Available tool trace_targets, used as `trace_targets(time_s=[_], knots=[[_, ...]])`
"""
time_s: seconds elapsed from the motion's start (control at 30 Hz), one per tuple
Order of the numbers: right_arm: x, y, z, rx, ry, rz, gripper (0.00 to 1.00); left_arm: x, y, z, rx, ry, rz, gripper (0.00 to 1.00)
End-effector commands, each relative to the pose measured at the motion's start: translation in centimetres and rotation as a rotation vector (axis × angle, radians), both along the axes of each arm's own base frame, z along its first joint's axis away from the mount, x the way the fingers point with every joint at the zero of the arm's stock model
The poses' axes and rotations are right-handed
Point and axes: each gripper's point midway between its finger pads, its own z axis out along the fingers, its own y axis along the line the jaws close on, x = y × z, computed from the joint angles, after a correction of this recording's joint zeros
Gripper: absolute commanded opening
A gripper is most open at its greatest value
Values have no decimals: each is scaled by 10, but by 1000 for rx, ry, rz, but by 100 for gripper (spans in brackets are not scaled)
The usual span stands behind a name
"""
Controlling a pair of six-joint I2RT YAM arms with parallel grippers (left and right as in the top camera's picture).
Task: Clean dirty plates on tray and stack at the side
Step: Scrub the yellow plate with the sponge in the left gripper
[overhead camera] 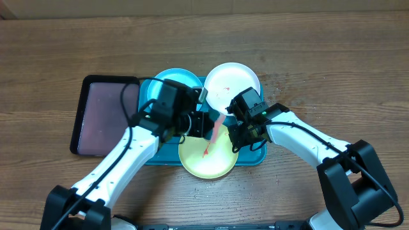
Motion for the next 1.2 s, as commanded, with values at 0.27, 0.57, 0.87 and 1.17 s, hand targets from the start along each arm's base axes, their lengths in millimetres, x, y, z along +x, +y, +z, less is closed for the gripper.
trace_targets(time_s=[0.27,0.57,0.87,1.17], knots=[[13,2,8,-5,-42,-8,4,-28,3,-46,109,358,275,4],[13,2,7,-6,-41,-8,4,-25,2,-75,144,445,387,4],[13,2,8,-6,-41,-8,4,-5,23,-96,272,339,482,4],[12,1,7,-8,-38,-8,4,15,44,-94,358,238,593,4]])
